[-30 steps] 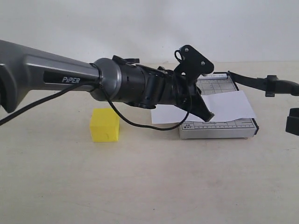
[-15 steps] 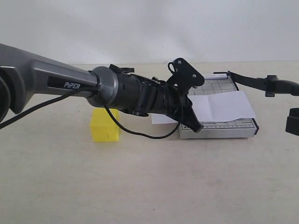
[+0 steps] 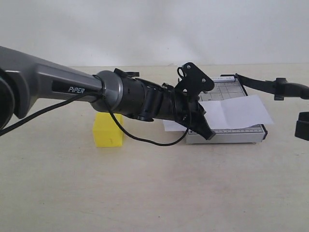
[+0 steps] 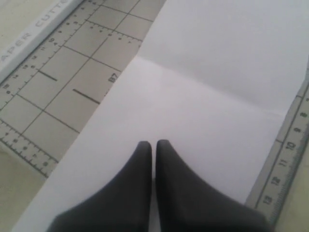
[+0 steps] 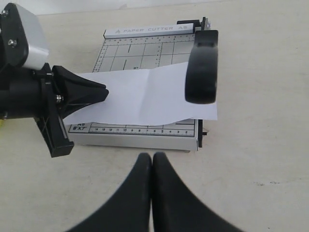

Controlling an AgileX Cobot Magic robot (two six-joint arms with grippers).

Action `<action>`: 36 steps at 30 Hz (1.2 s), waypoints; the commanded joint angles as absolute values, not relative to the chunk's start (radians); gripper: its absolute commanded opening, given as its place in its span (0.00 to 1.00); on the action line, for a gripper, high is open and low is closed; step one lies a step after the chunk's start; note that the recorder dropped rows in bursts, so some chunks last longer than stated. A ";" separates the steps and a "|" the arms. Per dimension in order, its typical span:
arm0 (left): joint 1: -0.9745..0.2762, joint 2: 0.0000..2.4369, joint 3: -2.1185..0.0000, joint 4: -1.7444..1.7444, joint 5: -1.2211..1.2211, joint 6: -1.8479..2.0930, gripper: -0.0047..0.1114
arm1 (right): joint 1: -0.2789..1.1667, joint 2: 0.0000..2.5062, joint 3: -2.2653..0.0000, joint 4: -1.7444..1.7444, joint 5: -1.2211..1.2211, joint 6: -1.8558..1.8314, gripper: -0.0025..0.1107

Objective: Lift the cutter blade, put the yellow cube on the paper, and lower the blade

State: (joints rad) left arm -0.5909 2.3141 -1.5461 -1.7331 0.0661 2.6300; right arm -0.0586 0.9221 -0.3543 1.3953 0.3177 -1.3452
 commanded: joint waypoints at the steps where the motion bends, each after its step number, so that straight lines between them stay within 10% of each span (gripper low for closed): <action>1: -0.591 2.341 -1.548 -1.738 0.107 2.615 0.08 | -0.058 0.917 -0.349 1.399 0.318 -1.348 0.02; 17: -0.605 2.278 -1.627 -1.738 0.058 2.595 0.08 | -0.058 0.917 -0.349 1.399 0.317 -1.363 0.02; 31: -0.438 1.812 -1.089 -1.744 -0.179 2.564 0.09 | -0.058 0.917 -0.349 1.399 0.343 -1.363 0.02; 36: -0.429 1.731 -1.026 -1.744 -0.222 2.483 0.35 | -0.058 0.917 -0.349 1.399 0.376 -1.363 0.02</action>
